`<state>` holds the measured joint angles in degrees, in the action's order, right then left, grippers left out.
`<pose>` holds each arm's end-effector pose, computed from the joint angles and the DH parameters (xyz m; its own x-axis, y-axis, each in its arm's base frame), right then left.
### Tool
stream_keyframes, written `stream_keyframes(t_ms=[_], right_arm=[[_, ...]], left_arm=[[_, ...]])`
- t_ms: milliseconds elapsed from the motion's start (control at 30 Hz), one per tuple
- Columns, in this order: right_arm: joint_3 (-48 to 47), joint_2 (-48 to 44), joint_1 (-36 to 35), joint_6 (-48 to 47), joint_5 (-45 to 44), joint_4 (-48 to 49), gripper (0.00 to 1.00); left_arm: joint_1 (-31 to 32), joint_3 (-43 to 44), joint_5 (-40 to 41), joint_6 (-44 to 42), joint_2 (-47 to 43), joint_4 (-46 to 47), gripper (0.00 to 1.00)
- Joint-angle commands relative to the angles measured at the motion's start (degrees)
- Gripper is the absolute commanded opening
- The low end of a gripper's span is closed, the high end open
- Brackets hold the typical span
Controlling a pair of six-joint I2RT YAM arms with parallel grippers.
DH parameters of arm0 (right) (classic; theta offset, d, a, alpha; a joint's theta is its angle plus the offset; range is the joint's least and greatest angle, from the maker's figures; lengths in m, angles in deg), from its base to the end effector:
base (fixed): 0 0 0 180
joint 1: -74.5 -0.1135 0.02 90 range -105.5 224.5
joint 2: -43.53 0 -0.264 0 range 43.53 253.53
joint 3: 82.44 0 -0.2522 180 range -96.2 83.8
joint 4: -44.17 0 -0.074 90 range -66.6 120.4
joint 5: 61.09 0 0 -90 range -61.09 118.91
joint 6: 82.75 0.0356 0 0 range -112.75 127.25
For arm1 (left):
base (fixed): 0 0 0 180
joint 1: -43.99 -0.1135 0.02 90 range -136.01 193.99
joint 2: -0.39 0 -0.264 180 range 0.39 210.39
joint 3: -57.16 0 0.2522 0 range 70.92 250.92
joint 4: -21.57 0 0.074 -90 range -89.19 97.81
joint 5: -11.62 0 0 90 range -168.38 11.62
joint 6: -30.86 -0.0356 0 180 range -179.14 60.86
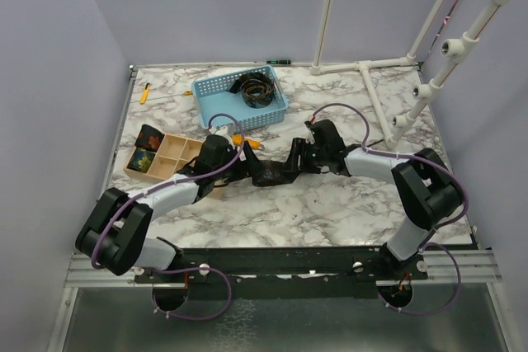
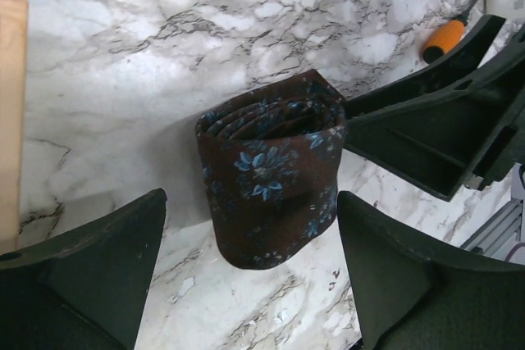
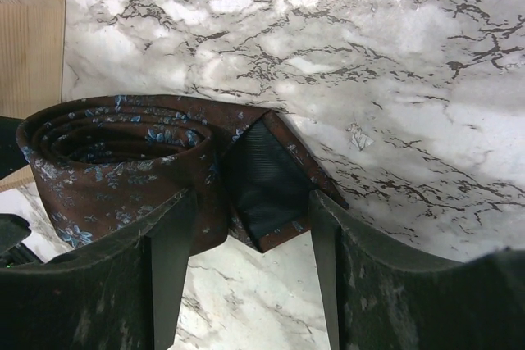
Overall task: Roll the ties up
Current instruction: Roll the tie at the center of the board.
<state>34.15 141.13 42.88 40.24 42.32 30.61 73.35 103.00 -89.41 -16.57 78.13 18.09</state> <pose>0.2823 0.1835 0.1531 -0.8787 0.0810 -0.4705 -0.1959 0.8375 0.5101 0.2293 -0.1368 0.1751 -0.7892 -0.3179 -0.5255 0.1132 0.7657 -0.6331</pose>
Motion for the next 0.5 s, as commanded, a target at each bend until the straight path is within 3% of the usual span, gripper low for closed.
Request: stream_keyframes(t_ms=[0,267,467], right_arm=[[3.07,3.24,1.14,-0.37,-0.91,-2.58,0.6],[6.02,2.28,2.04,0.54,-1.55,-1.61,0.58],[4.46,-2.66,2.07,0.7,-2.91,-4.48,0.64]], left_arm=[[-0.27,1.99,-3.89,-1.65,1.99,3.49,0.86],[-0.27,3.84,-8.15,-0.09,8.38,5.12,0.83],[-0.27,3.65,-6.55,-0.17,6.25,3.32,0.83]])
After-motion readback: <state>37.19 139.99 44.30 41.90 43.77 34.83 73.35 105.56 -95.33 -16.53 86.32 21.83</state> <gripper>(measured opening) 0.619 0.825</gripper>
